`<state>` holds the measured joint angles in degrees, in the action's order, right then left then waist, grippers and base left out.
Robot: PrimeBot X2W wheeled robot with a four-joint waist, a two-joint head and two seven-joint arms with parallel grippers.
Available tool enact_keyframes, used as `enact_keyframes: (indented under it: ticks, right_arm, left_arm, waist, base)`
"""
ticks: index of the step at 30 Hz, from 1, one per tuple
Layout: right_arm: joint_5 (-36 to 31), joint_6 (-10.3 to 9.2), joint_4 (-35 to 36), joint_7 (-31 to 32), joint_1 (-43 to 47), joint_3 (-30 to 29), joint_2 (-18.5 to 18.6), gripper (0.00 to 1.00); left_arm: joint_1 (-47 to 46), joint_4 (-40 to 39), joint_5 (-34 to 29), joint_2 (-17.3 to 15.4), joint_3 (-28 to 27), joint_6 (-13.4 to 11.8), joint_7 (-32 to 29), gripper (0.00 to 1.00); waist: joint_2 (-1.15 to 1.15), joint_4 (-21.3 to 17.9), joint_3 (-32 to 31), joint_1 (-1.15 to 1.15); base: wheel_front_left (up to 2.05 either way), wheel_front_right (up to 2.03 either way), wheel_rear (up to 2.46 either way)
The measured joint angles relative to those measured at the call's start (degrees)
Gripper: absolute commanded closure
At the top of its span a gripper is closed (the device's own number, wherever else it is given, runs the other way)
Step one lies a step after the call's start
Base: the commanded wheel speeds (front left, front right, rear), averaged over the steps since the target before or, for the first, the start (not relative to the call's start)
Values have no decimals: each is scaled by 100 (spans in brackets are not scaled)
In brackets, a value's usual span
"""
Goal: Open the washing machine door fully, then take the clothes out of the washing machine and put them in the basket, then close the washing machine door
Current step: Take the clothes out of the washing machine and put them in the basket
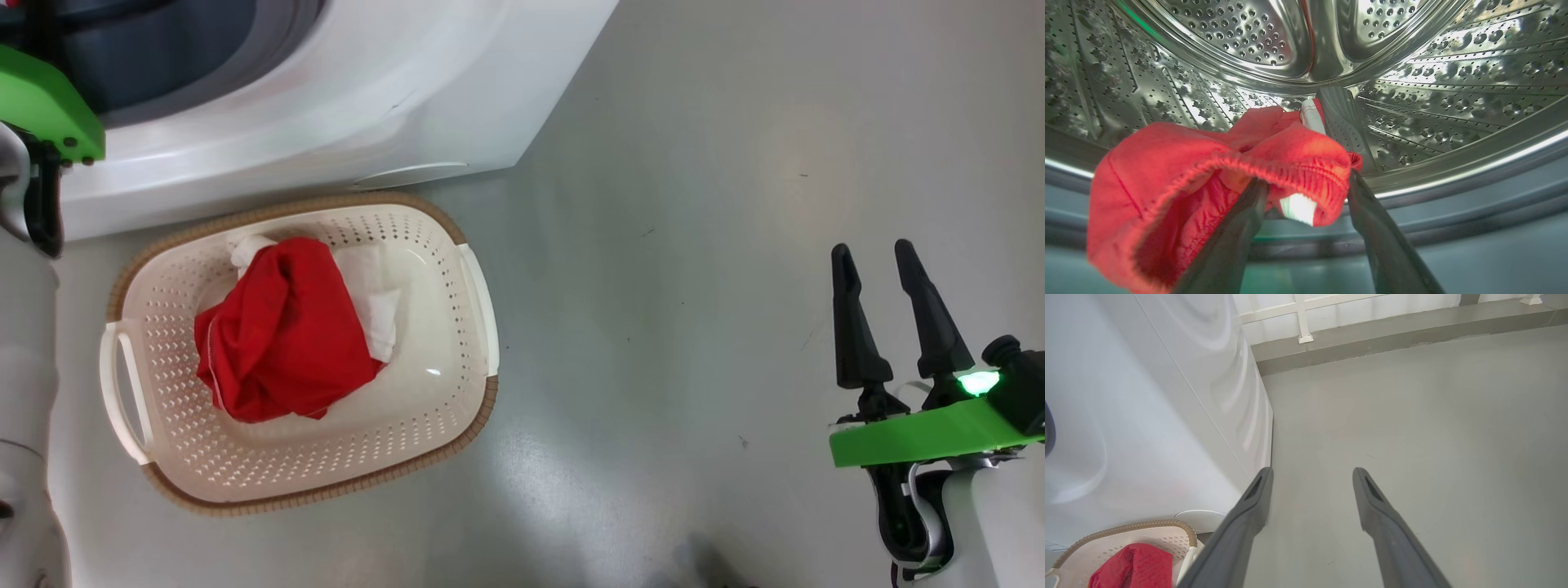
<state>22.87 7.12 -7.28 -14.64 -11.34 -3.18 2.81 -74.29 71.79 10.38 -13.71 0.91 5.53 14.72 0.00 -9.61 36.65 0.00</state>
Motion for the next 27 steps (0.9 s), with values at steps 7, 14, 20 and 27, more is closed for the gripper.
enact_keyframes:
  ticks: [7,14,20,27]
  right_arm:
    - [82,0,2,0,-76,-11,-3,0]
    - [68,0,1,0,-79,-26,-4,0]
    - [49,0,-1,0,-77,-68,-5,0]
    - [26,0,-1,0,-63,-147,-4,0]
  left_arm:
    - [24,-171,41,38,1,5,0,97]
    - [239,-532,99,74,-13,60,0,100]
    - [450,-889,134,245,-35,105,0,100]
    - [867,-1577,189,387,-132,157,0,100]
  waist:
    - [0,83,-10,0]
    - [0,169,-112,0]
    - [0,266,-199,0]
    - [0,391,-318,0]
  base:
    - [0,0,0]
    - [0,0,0]
    - [0,0,0]
    - [0,0,0]
